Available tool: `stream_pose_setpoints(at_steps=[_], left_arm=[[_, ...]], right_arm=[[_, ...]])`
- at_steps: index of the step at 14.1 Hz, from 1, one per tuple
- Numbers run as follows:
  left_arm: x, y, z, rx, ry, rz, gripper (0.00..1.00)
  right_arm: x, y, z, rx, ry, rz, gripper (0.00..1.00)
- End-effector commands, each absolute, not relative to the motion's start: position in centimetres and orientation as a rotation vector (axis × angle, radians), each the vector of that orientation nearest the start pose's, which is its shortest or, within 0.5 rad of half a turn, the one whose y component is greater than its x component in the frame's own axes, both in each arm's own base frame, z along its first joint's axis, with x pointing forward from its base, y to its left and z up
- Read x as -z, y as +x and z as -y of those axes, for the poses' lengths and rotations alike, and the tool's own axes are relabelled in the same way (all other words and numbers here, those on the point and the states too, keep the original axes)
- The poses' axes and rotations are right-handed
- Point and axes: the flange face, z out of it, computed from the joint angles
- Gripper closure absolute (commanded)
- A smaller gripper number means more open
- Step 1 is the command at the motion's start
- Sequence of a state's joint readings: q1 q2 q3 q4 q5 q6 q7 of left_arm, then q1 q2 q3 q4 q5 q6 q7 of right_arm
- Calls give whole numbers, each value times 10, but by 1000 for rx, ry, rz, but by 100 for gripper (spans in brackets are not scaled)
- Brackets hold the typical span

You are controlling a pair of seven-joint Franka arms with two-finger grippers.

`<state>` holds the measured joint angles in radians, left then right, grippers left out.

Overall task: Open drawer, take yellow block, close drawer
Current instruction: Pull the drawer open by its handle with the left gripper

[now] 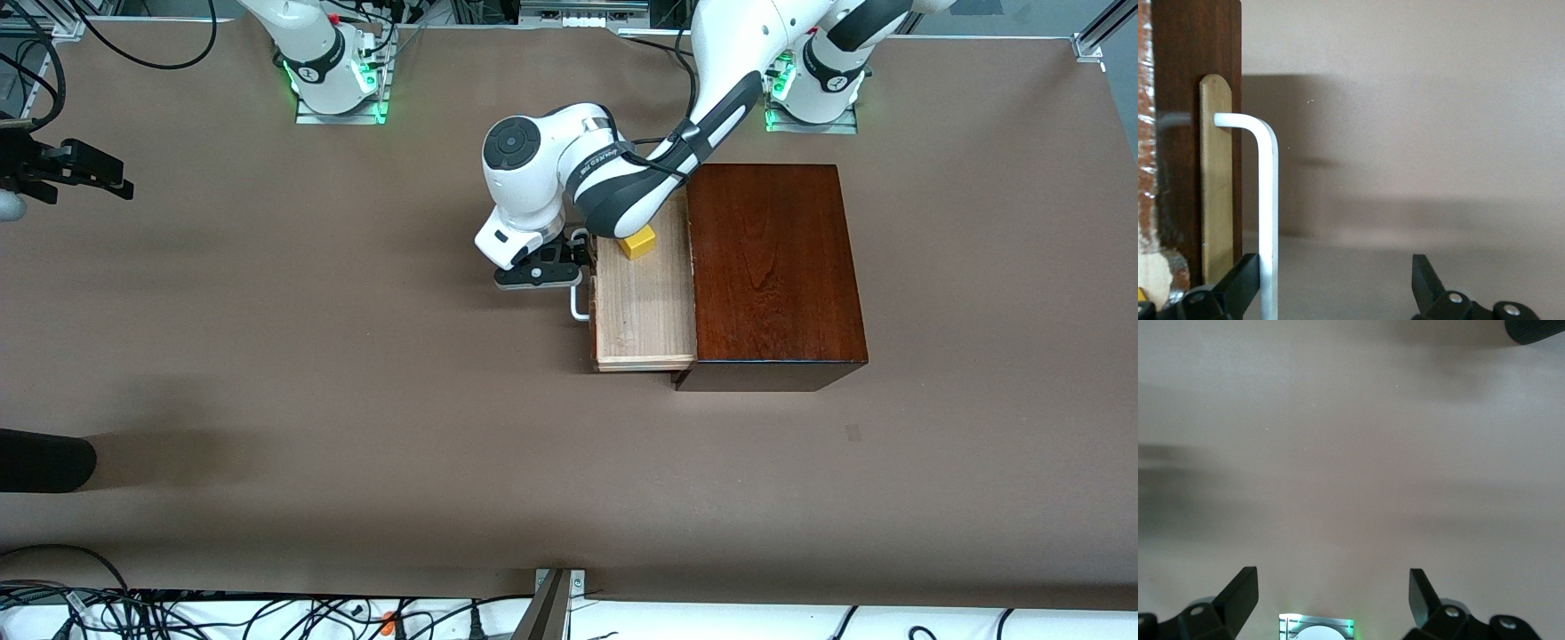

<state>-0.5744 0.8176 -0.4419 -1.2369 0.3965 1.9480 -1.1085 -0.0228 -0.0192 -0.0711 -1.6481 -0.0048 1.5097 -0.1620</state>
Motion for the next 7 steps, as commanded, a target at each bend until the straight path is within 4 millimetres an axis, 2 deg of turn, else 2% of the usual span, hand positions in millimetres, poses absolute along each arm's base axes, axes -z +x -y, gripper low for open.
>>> stream_pose_setpoints(at_steps=[1,5,7], left_arm=[[-312,486,582,61,-3125,108,0],[-328,487,583,77,-3144,115,0],[-356,494,575,61,-3177,161,0]], right_arm=[[-597,533,52,-184,-3106,105,0],[-595,534,52,-189,-3105,105,0],[-597,533,52,-184,-3106,105,0]])
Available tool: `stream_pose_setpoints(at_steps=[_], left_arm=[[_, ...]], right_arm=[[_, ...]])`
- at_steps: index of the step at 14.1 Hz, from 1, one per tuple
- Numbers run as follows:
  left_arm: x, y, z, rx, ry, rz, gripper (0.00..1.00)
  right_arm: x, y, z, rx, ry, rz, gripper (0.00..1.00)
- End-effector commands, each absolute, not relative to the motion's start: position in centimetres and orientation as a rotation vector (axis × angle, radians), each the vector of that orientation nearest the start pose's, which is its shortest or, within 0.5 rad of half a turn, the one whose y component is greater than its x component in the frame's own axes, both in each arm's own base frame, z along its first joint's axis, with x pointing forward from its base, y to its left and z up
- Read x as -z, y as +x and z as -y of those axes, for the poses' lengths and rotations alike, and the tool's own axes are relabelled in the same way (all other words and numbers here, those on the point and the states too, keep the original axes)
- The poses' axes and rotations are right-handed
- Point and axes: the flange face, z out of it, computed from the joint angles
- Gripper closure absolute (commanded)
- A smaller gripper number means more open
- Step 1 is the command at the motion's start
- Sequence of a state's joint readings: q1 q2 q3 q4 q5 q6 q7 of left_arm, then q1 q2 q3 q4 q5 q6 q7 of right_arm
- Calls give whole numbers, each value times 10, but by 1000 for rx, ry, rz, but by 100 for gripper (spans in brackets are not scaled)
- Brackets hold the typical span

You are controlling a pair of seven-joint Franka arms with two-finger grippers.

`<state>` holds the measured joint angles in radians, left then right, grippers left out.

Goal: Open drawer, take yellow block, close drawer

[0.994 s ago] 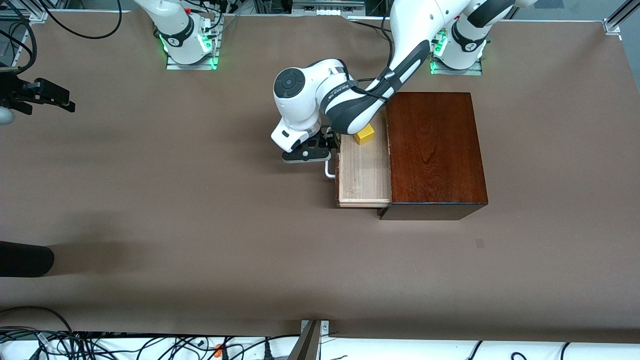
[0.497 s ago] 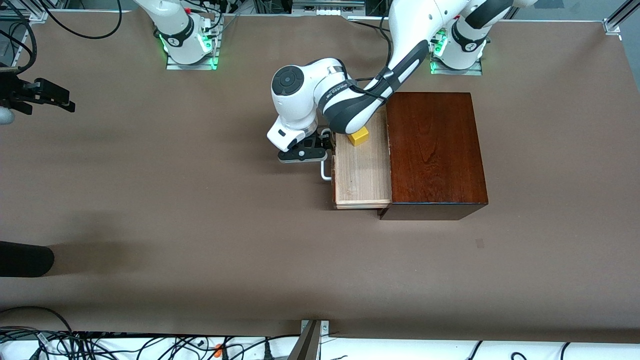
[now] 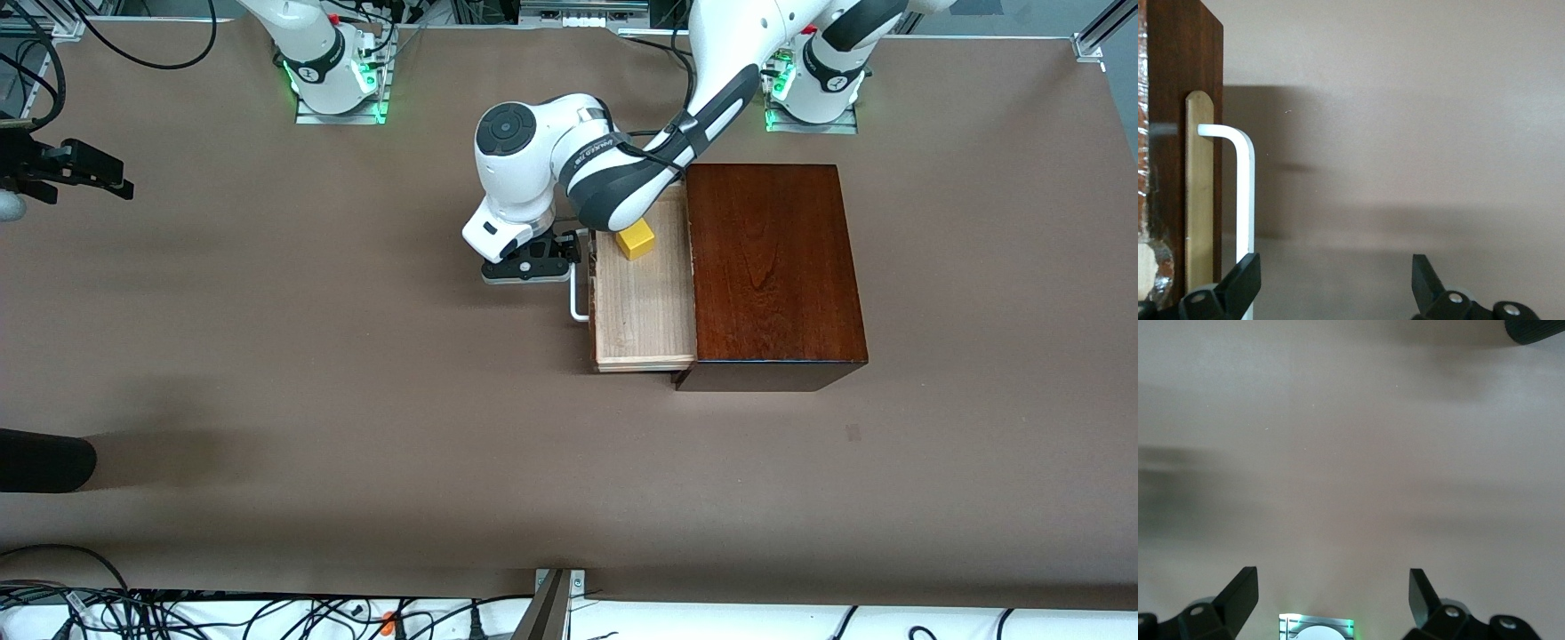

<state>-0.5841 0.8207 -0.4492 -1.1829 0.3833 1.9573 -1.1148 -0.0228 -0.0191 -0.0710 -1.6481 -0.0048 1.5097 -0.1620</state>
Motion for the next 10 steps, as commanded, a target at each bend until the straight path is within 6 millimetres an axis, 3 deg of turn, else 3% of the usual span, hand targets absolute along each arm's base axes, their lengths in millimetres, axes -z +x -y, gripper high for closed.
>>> stream_pose_setpoints(at_steps=[1,5,9,10], left_arm=[[-376,504,562,75,-3190,193,0],[-440,525,493,22,-3168,264,0],[-496,558,389,-71,-3155,255,0],[-505,564,367,-67,-3146,265,0]], right_arm=[[-596,533,52,-187,-3106,105,0],[-596,533,52,-187,-3106,103,0],[-596,535,50,-183,-3101,67,0],[-587,540,46,-208,-3094,90,0]])
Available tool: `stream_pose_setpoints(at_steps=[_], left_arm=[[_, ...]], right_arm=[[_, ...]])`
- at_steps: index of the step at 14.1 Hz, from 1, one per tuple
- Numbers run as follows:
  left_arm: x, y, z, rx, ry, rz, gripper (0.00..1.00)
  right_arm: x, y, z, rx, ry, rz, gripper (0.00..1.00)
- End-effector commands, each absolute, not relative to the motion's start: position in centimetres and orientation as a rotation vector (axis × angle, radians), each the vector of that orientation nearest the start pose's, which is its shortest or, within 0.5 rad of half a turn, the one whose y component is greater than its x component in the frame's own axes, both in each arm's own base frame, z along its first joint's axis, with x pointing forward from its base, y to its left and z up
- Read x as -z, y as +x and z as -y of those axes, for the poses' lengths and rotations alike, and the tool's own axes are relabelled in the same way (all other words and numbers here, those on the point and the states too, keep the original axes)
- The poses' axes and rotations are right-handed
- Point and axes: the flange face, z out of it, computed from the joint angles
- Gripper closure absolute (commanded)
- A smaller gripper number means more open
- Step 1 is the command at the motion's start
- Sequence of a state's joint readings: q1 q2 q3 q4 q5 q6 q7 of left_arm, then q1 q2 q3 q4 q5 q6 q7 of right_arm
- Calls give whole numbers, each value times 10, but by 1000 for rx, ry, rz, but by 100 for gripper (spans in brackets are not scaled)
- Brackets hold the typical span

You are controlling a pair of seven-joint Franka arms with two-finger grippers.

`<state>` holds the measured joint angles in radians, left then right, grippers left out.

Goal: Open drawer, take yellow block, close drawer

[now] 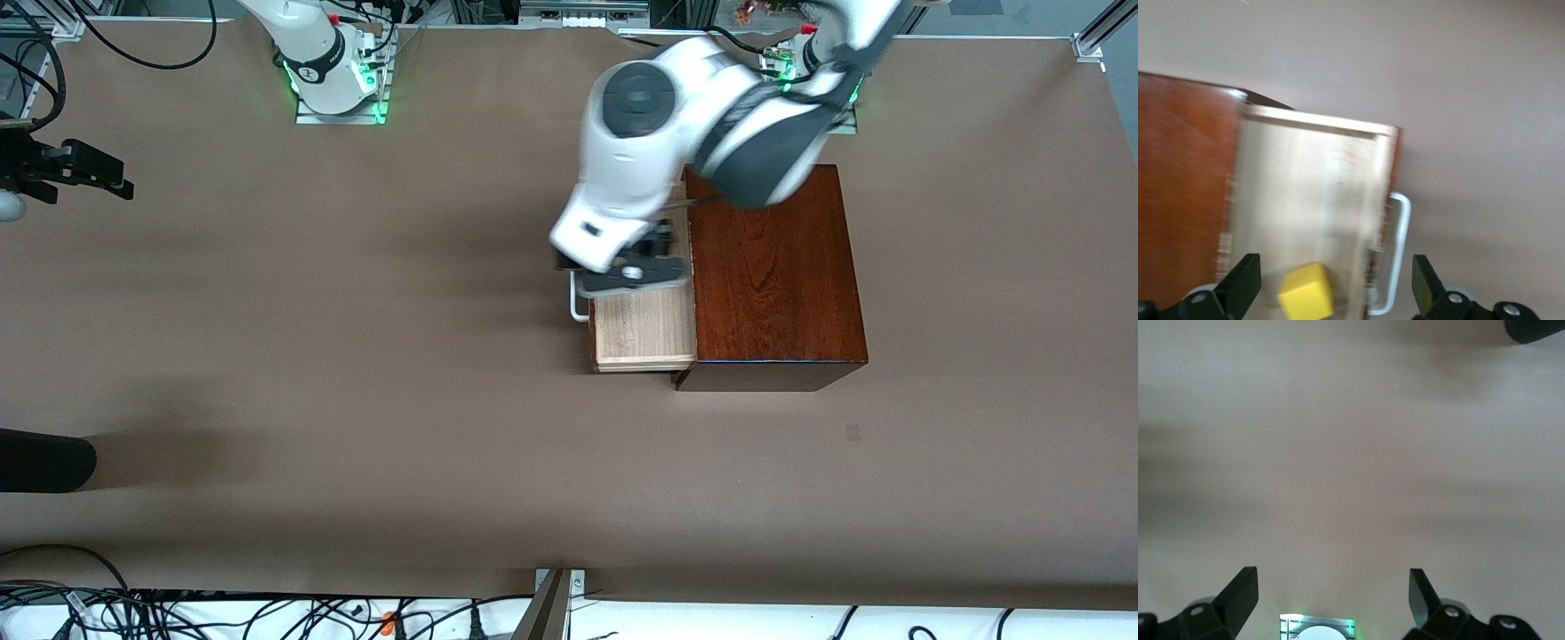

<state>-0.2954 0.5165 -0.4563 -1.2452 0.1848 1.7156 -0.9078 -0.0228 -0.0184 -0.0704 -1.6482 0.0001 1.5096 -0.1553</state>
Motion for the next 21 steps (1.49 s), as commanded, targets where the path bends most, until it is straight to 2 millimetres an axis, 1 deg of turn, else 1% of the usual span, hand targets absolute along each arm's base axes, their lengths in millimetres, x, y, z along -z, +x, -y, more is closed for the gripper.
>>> stream_pose_setpoints(at_steps=[1,2,3,4,5,6,7,8,10,11,12,13,14,15,17,19,20,21], left_arm=[[-512,572,348,-68,-3140,290,0],[-524,577,327,-70,-3149,313,0],[-537,584,301,-76,-3156,315,0],[-548,589,272,-107,-3171,289,0],[-563,588,248,-140,-3193,216,0],[-577,587,220,-164,-3203,150,0],[-589,588,183,-180,-3209,125,0],[-601,585,155,-191,-3233,69,0],[-615,579,104,-192,-3236,-11,0],[-617,574,91,-193,-3233,-51,0],[-619,571,69,-184,-3228,-69,0],[-621,566,61,-176,-3216,-106,0],[-621,565,45,-167,-3214,-102,0],[-621,565,40,-162,-3194,-106,0],[-618,561,35,-169,-3150,-164,0],[-614,554,31,-143,-3154,-176,0],[-612,550,33,-136,-3155,-183,0],[-613,550,34,-131,-3155,-185,0]], right_arm=[[-582,542,35,-225,-3091,111,0],[-578,546,18,-232,-3093,156,0],[-574,550,10,-225,-3096,163,0],[-564,554,-6,-255,-3092,177,0],[-555,557,-34,-277,-3100,182,0],[-539,562,-60,-320,-3109,143,0],[-528,564,-90,-337,-3127,69,0],[-518,565,-119,-328,-3141,6,0],[-506,561,-169,-316,-3162,-98,0],[-501,555,-197,-318,-3158,-157,0],[-500,550,-226,-323,-3127,-253,0],[-500,547,-250,-335,-3086,-380,0],[-503,541,-276,-344,-3056,-512,0],[-507,535,-304,-334,-3042,-623,0],[-514,515,-364,-300,-3011,-833,0],[-522,494,-415,-247,-2936,-1007,0],[-519,483,-441,-210,-2874,-1108,0],[-515,477,-462,-179,-2787,-1222,0]])
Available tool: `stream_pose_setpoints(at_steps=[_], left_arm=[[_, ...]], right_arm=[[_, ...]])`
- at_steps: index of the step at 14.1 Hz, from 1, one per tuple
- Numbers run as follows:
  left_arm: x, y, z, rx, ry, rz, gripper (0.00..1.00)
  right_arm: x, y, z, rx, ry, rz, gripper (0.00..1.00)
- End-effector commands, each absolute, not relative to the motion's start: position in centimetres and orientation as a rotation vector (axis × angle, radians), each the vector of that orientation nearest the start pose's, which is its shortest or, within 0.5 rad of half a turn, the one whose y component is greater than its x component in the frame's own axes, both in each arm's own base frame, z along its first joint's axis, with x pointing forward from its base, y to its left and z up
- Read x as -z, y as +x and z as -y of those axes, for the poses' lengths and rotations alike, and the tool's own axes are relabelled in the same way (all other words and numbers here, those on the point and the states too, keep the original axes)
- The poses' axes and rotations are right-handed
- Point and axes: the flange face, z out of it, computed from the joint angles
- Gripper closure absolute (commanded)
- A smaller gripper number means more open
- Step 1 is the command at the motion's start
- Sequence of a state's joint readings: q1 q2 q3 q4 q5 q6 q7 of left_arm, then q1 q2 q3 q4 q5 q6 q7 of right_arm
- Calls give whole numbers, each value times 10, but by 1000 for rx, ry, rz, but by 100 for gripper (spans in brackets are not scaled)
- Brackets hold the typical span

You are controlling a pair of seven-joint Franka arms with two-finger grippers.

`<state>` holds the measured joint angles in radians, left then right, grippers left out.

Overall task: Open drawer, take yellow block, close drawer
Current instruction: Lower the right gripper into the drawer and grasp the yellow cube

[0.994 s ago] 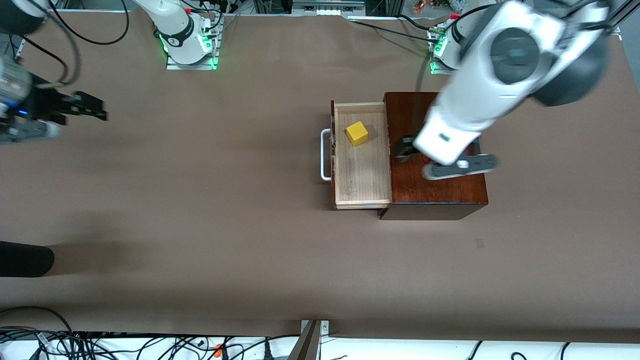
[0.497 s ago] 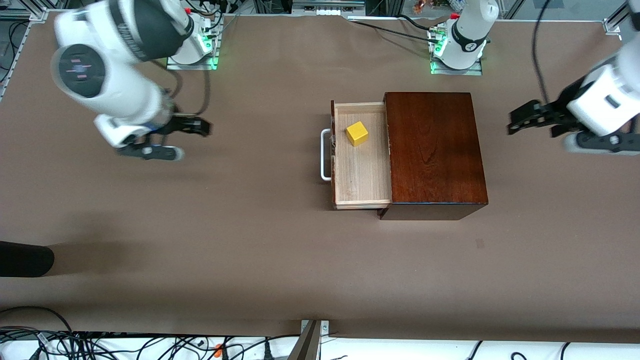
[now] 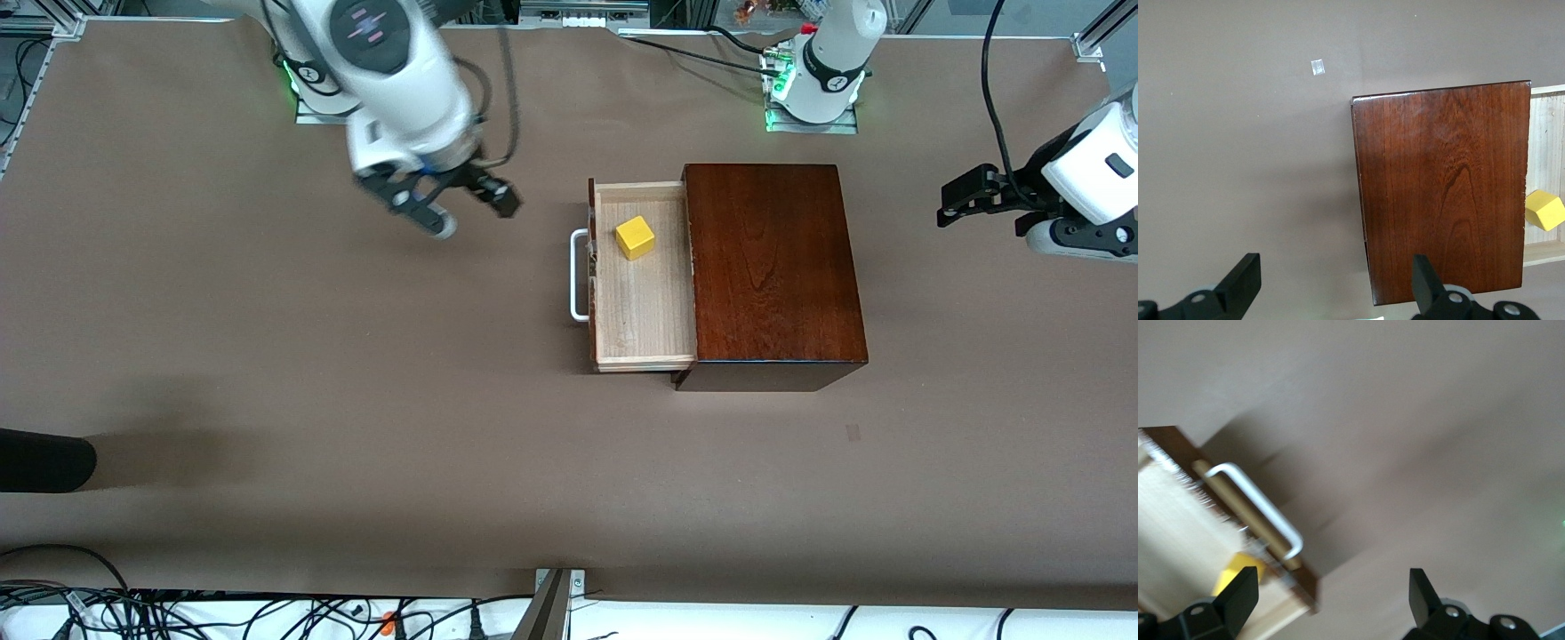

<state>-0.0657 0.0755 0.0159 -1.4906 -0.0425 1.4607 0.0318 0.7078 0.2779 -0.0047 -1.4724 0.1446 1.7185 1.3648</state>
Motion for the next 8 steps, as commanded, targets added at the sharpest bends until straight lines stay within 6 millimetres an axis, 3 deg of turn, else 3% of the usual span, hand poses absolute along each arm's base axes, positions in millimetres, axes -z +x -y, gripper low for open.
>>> stream_pose_setpoints(at_steps=[1,3,8], left_arm=[[-613,550,34,-131,-3155,-185,0],[-614,551,34,-128,-3155,-185,0],[-616,553,33,-124,-3153,-183,0]], right_arm=[[-506,468,-487,-155,-2707,-1322,0],[-486,457,-521,-128,-2603,-1441,0],[-417,437,-594,6,-2644,-1410,0]])
